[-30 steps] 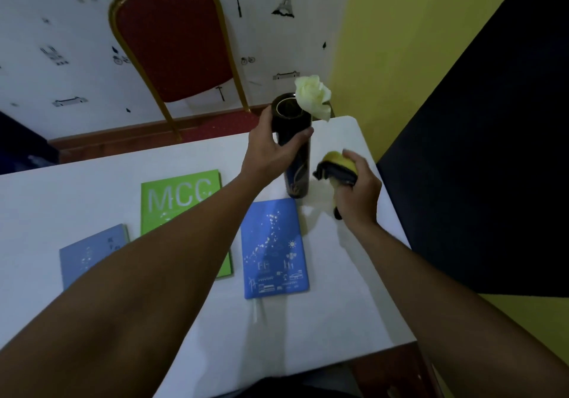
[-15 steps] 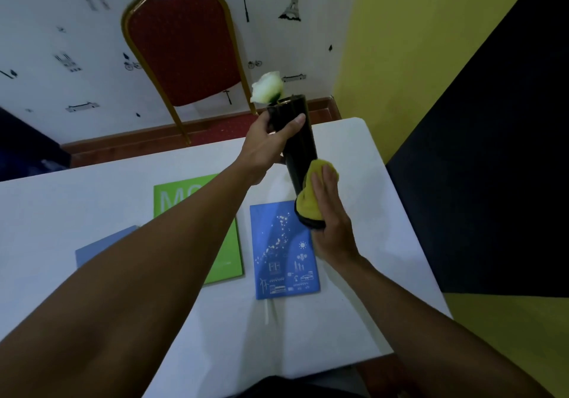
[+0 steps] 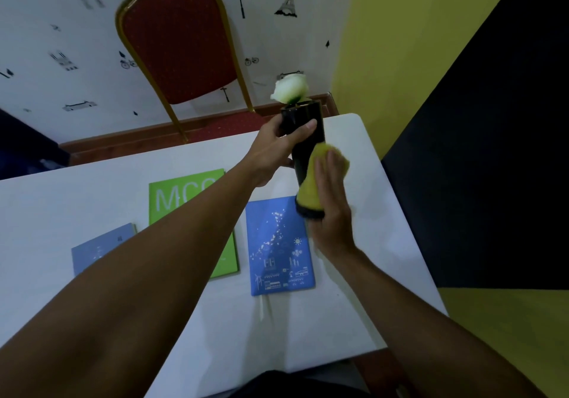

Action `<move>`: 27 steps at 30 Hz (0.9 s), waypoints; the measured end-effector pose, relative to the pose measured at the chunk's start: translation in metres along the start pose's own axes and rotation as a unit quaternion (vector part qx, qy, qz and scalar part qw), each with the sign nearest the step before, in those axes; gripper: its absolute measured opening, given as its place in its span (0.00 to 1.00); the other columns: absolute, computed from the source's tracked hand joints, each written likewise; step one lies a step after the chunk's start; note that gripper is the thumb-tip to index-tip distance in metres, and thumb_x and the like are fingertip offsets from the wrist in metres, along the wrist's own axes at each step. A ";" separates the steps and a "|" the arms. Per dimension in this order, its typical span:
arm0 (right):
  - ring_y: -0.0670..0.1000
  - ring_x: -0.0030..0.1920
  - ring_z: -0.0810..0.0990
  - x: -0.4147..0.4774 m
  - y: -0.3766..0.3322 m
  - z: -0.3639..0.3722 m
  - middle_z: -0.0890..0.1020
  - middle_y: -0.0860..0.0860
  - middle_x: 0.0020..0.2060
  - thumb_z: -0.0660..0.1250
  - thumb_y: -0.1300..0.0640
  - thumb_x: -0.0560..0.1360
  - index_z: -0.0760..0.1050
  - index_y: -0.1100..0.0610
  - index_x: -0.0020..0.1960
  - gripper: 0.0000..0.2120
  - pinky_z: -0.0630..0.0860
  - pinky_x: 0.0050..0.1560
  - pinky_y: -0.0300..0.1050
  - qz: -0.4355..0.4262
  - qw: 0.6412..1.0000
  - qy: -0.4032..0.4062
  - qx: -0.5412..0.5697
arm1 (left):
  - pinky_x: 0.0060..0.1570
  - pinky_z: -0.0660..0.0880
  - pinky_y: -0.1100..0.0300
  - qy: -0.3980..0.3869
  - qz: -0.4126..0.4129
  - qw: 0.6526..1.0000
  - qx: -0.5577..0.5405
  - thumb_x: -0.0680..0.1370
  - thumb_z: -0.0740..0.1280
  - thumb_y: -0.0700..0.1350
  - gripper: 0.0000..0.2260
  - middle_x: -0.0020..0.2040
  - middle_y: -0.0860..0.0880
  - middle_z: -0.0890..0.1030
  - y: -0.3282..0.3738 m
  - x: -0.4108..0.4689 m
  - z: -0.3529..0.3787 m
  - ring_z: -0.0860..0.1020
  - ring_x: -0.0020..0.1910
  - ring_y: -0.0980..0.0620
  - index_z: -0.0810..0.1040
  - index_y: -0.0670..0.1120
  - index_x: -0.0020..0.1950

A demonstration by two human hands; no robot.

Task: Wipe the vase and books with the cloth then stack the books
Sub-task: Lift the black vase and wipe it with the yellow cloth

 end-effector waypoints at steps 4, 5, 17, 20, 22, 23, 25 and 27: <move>0.64 0.83 0.50 -0.042 0.022 0.004 0.53 0.54 0.84 0.74 0.72 0.74 0.54 0.59 0.83 0.44 0.65 0.75 0.69 -0.032 0.996 -0.078 -0.036 | 0.53 0.82 0.36 0.001 0.000 1.000 0.002 0.79 0.72 0.50 0.22 0.63 0.48 0.82 0.004 0.003 -0.003 0.83 0.59 0.50 0.74 0.47 0.71; 0.64 0.83 0.50 -0.037 0.019 0.003 0.54 0.57 0.83 0.73 0.71 0.75 0.55 0.62 0.82 0.42 0.64 0.77 0.68 -0.025 0.997 -0.071 -0.015 | 0.53 0.82 0.36 -0.004 -0.003 1.000 0.005 0.80 0.72 0.50 0.22 0.63 0.48 0.82 0.004 0.003 -0.003 0.83 0.59 0.50 0.74 0.47 0.71; 0.38 0.69 0.73 0.069 -0.010 -0.034 0.74 0.45 0.71 0.61 0.63 0.78 0.65 0.54 0.80 0.30 0.72 0.68 0.32 0.219 0.958 0.053 0.176 | 0.57 0.80 0.33 -0.102 -0.053 0.993 -0.005 0.81 0.71 0.47 0.19 0.65 0.44 0.82 -0.002 -0.005 -0.002 0.81 0.65 0.45 0.75 0.46 0.71; 0.47 0.81 0.62 0.021 -0.008 -0.020 0.65 0.51 0.80 0.64 0.70 0.79 0.61 0.57 0.82 0.33 0.64 0.79 0.43 0.180 0.970 0.031 0.163 | 0.57 0.80 0.33 -0.076 -0.039 0.996 -0.039 0.81 0.70 0.46 0.20 0.66 0.42 0.81 0.005 -0.001 -0.012 0.80 0.67 0.44 0.74 0.43 0.72; 0.51 0.83 0.57 -0.011 -0.001 -0.012 0.60 0.55 0.82 0.67 0.71 0.79 0.59 0.60 0.82 0.35 0.58 0.81 0.43 0.133 0.982 0.002 0.131 | 0.57 0.80 0.34 -0.059 -0.033 0.996 -0.055 0.81 0.70 0.45 0.20 0.67 0.42 0.80 0.010 0.002 -0.018 0.79 0.67 0.44 0.74 0.42 0.72; 0.52 0.83 0.55 -0.024 0.002 -0.009 0.58 0.56 0.83 0.68 0.70 0.79 0.57 0.60 0.82 0.36 0.57 0.81 0.42 0.118 0.986 -0.014 0.116 | 0.56 0.81 0.35 -0.055 -0.033 0.996 -0.057 0.81 0.69 0.45 0.20 0.67 0.42 0.80 0.013 0.003 -0.019 0.79 0.67 0.45 0.74 0.42 0.72; 0.52 0.84 0.53 -0.036 0.006 -0.007 0.56 0.57 0.83 0.70 0.67 0.79 0.56 0.60 0.82 0.37 0.55 0.80 0.38 0.108 0.989 -0.030 0.101 | 0.56 0.81 0.35 -0.055 -0.038 0.996 -0.055 0.81 0.69 0.45 0.20 0.68 0.42 0.80 0.014 0.004 -0.019 0.79 0.67 0.45 0.74 0.43 0.72; 0.52 0.84 0.53 -0.029 0.003 -0.007 0.56 0.57 0.83 0.68 0.66 0.80 0.55 0.61 0.82 0.36 0.56 0.81 0.39 0.113 0.987 -0.020 0.110 | 0.57 0.80 0.34 -0.062 -0.049 0.996 -0.048 0.81 0.70 0.46 0.20 0.67 0.42 0.80 0.010 0.003 -0.016 0.79 0.67 0.44 0.74 0.44 0.72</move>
Point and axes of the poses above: each hand's wrist, its own x-axis towards the middle knuckle, its own z-axis out of the palm, y = z × x, the point moved 1 cm from there along x, towards the middle knuckle
